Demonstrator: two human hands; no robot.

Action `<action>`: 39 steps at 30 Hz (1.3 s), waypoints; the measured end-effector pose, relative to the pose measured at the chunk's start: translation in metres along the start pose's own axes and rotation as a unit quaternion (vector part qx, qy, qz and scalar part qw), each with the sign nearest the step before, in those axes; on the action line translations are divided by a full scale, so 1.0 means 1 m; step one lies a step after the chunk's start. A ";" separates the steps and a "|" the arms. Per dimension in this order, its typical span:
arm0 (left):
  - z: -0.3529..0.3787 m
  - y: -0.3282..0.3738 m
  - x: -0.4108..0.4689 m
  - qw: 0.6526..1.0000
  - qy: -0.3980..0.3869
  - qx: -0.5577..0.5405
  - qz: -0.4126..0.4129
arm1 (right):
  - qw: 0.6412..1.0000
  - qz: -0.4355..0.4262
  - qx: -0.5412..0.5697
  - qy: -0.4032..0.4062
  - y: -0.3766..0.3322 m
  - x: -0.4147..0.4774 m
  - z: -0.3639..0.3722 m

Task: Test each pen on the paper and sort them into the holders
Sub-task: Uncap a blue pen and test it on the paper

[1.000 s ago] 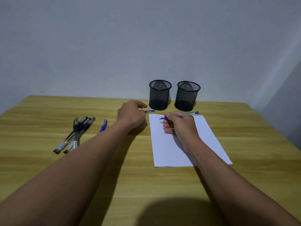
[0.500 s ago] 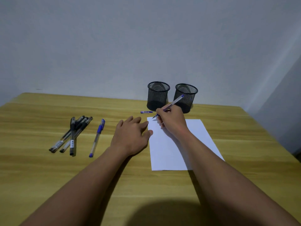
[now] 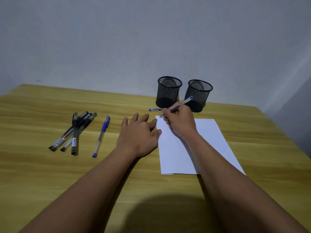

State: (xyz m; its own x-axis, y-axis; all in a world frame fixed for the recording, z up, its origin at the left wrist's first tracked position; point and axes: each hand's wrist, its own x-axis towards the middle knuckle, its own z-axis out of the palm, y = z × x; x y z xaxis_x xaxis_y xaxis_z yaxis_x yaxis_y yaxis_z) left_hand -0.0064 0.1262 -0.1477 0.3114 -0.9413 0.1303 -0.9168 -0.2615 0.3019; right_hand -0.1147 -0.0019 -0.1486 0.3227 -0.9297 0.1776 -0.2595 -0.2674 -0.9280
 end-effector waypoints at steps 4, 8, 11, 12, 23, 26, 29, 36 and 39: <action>0.000 0.000 0.000 1.000 -0.003 0.000 -0.004 | 1.000 0.008 -0.004 -0.019 0.000 0.001 0.000; -0.001 0.001 0.000 1.000 -0.005 0.003 -0.004 | 1.000 -0.001 0.001 -0.012 0.003 0.000 -0.003; -0.002 0.002 0.000 1.000 -0.006 0.003 -0.005 | 1.000 -0.003 -0.001 -0.004 0.002 0.000 -0.004; -0.002 0.002 0.000 1.000 -0.006 0.003 -0.005 | 1.000 -0.005 -0.009 -0.001 0.003 0.001 -0.004; -0.002 0.002 0.000 1.000 -0.006 0.003 -0.006 | 0.999 0.017 -0.039 0.022 -0.003 -0.003 -0.008; -0.002 0.002 0.001 1.000 -0.007 0.005 -0.005 | 0.998 0.024 -0.043 0.039 -0.006 -0.004 -0.008; -0.003 0.002 0.000 1.000 -0.010 0.009 -0.006 | 0.998 0.026 -0.047 0.036 -0.009 -0.005 -0.008; -0.003 0.002 0.001 1.000 -0.013 0.007 -0.009 | 0.997 0.048 -0.022 0.047 -0.020 -0.009 -0.013; -0.004 0.002 0.000 1.000 -0.012 -0.011 -0.012 | 0.996 0.057 0.024 0.062 -0.025 -0.006 -0.017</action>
State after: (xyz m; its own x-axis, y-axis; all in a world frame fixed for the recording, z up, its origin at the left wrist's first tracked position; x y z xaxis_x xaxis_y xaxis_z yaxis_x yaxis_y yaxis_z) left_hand -0.0071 0.1263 -0.1429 0.3280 -0.9393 0.1005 -0.9031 -0.2806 0.3250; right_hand -0.1256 0.0063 -0.1212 0.1773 -0.9783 0.1070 -0.2437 -0.1490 -0.9583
